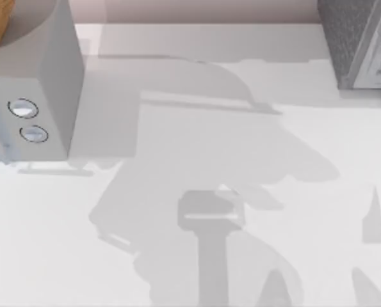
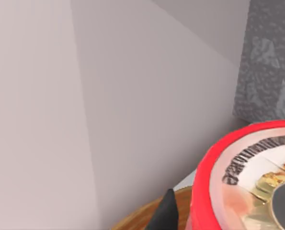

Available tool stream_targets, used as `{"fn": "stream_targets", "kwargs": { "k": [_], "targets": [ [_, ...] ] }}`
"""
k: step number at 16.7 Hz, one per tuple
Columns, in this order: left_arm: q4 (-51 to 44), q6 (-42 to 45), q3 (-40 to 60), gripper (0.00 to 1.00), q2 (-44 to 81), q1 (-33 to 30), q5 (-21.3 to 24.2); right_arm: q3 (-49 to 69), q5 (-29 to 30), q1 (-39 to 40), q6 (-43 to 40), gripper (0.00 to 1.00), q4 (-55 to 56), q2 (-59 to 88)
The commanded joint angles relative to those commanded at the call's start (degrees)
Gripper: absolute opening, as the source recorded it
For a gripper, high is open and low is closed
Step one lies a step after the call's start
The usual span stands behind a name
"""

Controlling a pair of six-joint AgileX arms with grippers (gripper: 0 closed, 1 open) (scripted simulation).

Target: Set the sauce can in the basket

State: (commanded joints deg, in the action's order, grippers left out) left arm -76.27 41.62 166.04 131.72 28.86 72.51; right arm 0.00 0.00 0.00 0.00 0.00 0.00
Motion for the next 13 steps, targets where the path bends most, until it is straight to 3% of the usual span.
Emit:
{"fn": "stream_targets", "kwargs": {
  "k": [4, 13],
  "targets": [
    [3.57, -1.31, -3.8, 0.0, -1.5, -0.73, -0.8, 0.0, 0.0, 0.0, 0.0, 1.0, 0.0, 0.0],
    [27.72, -9.4, -29.67, 0.0, -10.97, -5.9, -4.74, 0.0, 0.0, 0.0, 0.0, 1.0, 0.0, 0.0]
  ]
}}
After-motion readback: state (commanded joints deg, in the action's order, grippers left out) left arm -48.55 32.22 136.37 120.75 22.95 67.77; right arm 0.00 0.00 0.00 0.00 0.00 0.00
